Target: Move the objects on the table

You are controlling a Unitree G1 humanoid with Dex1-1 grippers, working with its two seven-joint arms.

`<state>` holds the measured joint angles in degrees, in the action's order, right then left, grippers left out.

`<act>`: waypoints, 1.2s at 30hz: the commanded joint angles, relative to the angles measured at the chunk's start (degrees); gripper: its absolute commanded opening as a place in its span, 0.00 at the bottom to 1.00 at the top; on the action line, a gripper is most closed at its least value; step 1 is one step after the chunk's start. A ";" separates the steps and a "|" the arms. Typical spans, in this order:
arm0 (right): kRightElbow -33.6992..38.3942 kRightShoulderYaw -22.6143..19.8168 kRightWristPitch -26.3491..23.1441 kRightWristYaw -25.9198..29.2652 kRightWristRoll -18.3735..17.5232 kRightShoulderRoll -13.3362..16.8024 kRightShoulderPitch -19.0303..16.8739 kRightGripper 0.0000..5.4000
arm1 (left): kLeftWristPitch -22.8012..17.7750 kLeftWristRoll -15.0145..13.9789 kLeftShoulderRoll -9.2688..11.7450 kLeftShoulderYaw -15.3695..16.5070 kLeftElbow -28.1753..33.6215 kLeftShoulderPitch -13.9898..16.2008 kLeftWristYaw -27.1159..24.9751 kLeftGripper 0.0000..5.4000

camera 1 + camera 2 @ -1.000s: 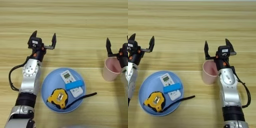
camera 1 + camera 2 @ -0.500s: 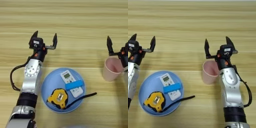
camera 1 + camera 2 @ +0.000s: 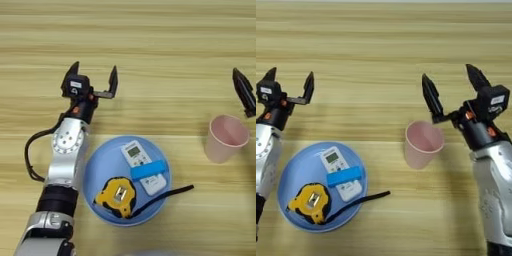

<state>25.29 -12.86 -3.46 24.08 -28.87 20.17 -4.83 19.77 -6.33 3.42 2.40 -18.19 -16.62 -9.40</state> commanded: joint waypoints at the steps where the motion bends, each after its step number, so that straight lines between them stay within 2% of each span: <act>1: 0.87 -1.53 -4.03 7.38 -2.59 5.79 -7.17 1.00 | -1.15 0.74 -0.20 -0.51 1.17 0.52 0.19 1.00; 4: -2.31 -1.58 -2.82 11.90 -0.79 7.77 -11.41 1.00 | -1.37 0.81 -0.24 -0.75 1.50 0.65 0.32 1.00; 7: -5.24 -2.08 -0.84 14.87 0.00 8.10 -14.54 1.00 | -1.44 0.93 -0.24 -0.78 1.46 0.67 0.50 1.00; 12: -7.27 -2.79 0.58 18.73 0.51 8.78 -19.02 1.00 | -1.50 1.31 -0.11 -0.85 0.91 0.40 0.57 1.00; 16: -9.59 -1.40 2.21 20.95 3.28 9.19 -21.25 1.00 | -1.46 1.60 -0.19 -0.68 0.49 0.00 0.50 1.00; 25: -12.81 1.42 2.73 19.11 7.09 8.00 -18.32 1.00 | -0.94 1.61 -0.02 -0.33 -0.22 -0.21 0.35 1.00; 30: -12.12 3.57 0.79 17.58 7.66 7.52 -16.10 1.00 | -0.88 1.54 0.07 -0.23 -0.03 -0.02 0.27 1.00; 36: -12.75 5.97 -2.00 15.00 8.11 6.44 -11.74 1.00 | -1.00 1.34 0.05 -0.21 0.72 0.46 0.15 1.00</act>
<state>12.62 -7.82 -3.79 40.07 -21.58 26.94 -18.14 19.06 -5.02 3.23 2.00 -18.11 -16.41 -9.17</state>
